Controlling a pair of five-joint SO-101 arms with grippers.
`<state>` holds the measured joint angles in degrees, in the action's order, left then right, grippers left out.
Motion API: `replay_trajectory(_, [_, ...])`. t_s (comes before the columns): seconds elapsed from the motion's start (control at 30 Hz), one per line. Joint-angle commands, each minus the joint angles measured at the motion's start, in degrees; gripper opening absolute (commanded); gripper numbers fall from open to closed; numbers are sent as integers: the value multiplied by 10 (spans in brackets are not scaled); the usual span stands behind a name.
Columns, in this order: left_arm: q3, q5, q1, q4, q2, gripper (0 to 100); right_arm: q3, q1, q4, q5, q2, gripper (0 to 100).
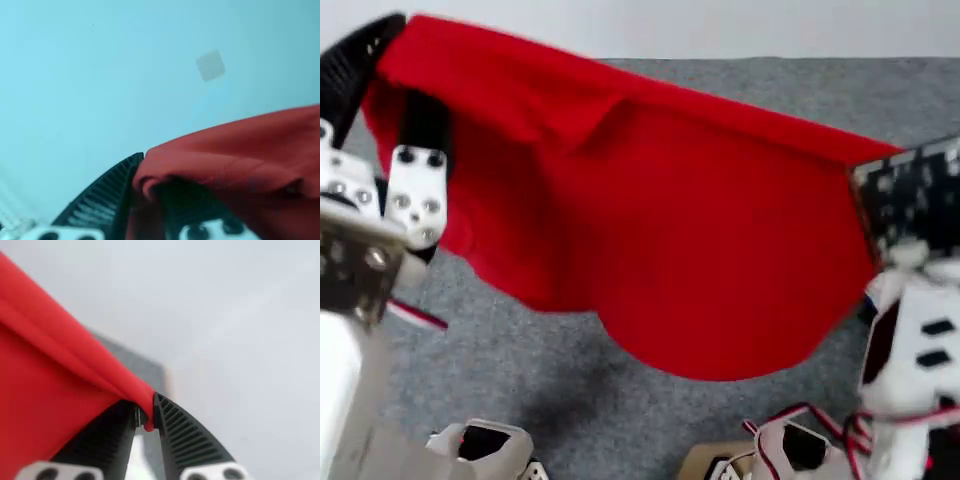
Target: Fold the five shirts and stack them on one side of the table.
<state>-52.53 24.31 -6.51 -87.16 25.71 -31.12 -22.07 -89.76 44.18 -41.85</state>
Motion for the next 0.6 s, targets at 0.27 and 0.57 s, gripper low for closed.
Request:
replay_trajectory(0.27, [-18, 36, 10, -42, 63, 2, -28, -10, 82, 25, -47, 11])
replay_trajectory(0.57, [-33, 34, 75, -50, 78, 2, -28, -7, 86, 72, -70, 11])
